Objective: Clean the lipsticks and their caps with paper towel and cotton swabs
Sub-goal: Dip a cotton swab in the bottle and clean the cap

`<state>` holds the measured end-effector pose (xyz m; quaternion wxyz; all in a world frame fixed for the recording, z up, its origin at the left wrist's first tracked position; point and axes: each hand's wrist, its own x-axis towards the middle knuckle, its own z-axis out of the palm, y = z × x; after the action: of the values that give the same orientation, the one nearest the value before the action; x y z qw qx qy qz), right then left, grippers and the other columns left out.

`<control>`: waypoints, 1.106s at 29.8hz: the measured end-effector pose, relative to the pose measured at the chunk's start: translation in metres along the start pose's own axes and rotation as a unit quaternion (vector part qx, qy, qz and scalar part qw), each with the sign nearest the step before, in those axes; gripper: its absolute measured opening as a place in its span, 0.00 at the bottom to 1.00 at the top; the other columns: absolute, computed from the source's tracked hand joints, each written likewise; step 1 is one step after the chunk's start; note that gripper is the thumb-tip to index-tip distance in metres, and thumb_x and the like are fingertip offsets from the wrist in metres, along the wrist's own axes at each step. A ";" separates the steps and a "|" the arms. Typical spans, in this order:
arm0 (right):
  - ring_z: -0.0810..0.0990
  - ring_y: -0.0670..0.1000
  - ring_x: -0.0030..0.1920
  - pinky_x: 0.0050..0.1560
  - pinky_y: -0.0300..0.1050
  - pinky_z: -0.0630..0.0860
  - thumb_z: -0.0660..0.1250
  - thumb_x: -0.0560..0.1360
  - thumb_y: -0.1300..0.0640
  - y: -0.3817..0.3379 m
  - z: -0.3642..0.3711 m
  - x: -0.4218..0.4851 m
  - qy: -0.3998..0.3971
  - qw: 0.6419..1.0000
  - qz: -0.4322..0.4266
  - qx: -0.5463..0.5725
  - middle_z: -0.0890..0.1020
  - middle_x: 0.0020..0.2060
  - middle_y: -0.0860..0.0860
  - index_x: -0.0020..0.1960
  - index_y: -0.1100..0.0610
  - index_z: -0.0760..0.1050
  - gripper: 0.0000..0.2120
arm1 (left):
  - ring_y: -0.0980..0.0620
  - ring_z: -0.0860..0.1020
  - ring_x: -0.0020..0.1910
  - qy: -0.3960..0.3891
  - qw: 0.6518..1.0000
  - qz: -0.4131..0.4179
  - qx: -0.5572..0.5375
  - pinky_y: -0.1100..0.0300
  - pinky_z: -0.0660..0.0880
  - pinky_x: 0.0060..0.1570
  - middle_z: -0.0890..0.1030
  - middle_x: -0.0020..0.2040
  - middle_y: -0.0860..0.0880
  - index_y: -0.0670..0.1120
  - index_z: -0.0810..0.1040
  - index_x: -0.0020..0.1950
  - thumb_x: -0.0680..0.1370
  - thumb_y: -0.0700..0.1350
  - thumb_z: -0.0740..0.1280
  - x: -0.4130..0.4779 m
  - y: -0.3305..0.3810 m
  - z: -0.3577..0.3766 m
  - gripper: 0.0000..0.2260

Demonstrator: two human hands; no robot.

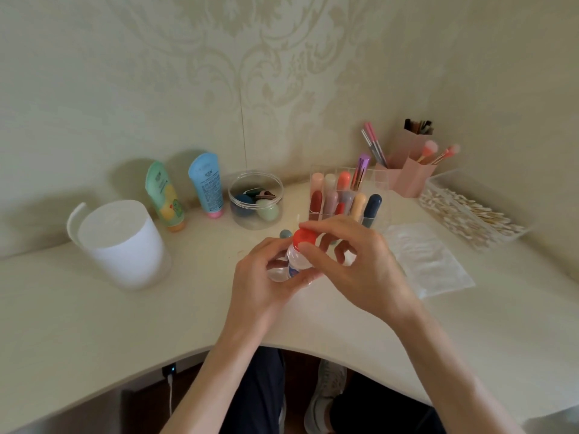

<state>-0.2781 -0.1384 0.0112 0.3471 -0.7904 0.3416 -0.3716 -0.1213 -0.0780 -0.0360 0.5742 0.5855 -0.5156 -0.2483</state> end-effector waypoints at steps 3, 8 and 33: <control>0.82 0.48 0.43 0.39 0.37 0.73 0.79 0.72 0.47 0.001 0.003 0.000 0.036 0.999 0.020 0.005 0.85 0.43 0.43 0.51 0.48 0.84 0.10 | 0.54 0.85 0.46 0.000 1.000 -0.006 0.006 0.62 0.80 0.48 0.85 0.47 0.55 0.54 0.85 0.53 0.66 0.49 0.83 0.000 0.001 0.001 0.18; 0.81 0.48 0.44 0.40 0.37 0.76 0.76 0.77 0.50 0.000 0.003 -0.003 0.020 0.999 -0.015 -0.029 0.83 0.46 0.43 0.64 0.49 0.84 0.16 | 0.52 0.85 0.46 -0.004 1.000 -0.010 0.000 0.55 0.82 0.49 0.85 0.47 0.54 0.51 0.85 0.55 0.65 0.55 0.80 -0.001 0.002 0.000 0.20; 0.80 0.48 0.42 0.40 0.32 0.71 0.81 0.72 0.46 -0.003 0.018 -0.003 0.104 0.993 -0.014 -0.056 0.82 0.42 0.42 0.49 0.47 0.84 0.10 | 0.50 0.84 0.45 -0.006 1.000 0.001 -0.008 0.60 0.79 0.49 0.85 0.45 0.55 0.54 0.84 0.47 0.65 0.49 0.80 0.000 -0.003 0.001 0.13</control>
<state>-0.2634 -0.1290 0.0042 0.2597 -0.7706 0.3846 -0.4369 -0.1208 -0.0789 -0.0389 0.5762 0.5790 -0.5175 -0.2549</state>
